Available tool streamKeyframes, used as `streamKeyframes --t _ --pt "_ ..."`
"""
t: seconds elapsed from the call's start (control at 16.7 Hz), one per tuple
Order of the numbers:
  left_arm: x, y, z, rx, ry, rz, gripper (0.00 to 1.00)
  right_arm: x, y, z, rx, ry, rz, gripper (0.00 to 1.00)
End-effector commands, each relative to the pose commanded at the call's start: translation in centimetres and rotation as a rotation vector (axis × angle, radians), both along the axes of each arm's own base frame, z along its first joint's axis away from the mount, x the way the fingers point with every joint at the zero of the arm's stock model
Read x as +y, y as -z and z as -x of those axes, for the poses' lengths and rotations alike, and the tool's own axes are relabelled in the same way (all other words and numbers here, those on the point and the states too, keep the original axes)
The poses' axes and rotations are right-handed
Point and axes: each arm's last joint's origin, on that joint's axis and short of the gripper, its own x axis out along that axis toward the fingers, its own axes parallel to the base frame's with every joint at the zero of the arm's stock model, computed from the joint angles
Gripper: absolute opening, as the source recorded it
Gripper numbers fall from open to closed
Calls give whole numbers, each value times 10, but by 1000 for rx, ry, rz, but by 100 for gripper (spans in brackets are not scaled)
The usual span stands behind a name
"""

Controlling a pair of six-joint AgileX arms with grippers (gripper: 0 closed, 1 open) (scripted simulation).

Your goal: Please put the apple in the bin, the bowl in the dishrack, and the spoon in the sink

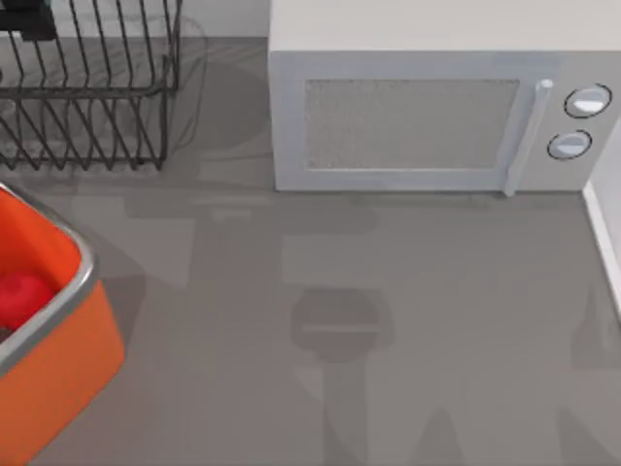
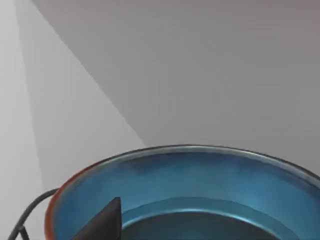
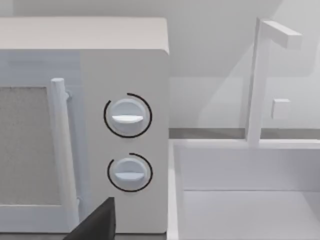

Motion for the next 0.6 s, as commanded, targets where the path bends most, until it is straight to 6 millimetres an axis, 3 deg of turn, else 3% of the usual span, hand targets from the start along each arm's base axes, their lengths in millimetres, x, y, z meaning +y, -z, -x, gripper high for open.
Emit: streamKeyframes --t 0.3,0.6 --pt "-5 -17 27 3 3 7 100 0 0 0 0 0 0 100" --pt "-13 -46 102 -7 -5 4 100 0 0 0 0 0 0 100"
